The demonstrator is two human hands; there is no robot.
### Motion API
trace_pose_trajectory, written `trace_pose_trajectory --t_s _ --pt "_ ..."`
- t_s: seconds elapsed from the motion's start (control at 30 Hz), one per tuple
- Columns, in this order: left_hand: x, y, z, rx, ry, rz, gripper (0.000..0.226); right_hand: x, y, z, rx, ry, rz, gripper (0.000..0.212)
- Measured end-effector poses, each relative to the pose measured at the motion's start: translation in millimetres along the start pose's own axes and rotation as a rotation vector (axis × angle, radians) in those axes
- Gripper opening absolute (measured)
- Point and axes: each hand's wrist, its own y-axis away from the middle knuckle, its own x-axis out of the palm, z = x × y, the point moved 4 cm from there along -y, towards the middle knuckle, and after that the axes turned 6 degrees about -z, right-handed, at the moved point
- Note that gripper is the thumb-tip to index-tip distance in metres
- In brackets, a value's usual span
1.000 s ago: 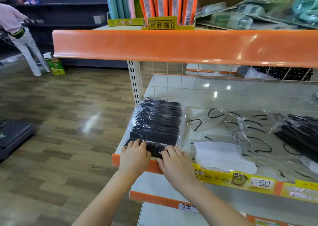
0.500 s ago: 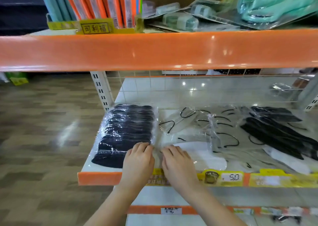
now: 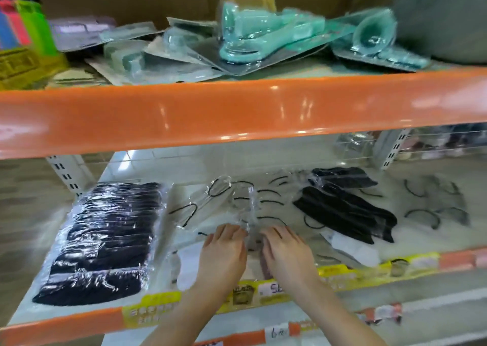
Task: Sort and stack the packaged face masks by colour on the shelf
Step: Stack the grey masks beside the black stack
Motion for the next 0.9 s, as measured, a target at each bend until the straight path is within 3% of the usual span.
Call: trace_pose_trajectory --t_s 0.23,0.33,0.47,0.63,0.9 --pt "35.0 -33.0 -66.9 0.115 -0.014 0.072 0.030 -19.2 -4.9 -82.9 0.067 0.078 0.014 0.033" --pt "48.8 -45.0 -91.1 0.155 -0.064 0.099 0.017 -25.2 -4.3 -111.4 0.065 0.081 0.036 0.031" --pt "64.4 -62.3 -120.6 0.198 -0.068 0.136 0.046 -35.5 0.1 -141.2 0.017 0.065 0.001 0.022" --pt "75.9 -77.3 -146.5 0.201 -0.036 0.194 0.040 -37.4 4.9 -172.6 -0.009 0.065 -0.004 0.027" --pt "101.6 -81.3 -146.2 0.110 -0.176 0.276 0.057 -28.6 7.4 -199.8 0.030 0.103 -0.018 0.047"
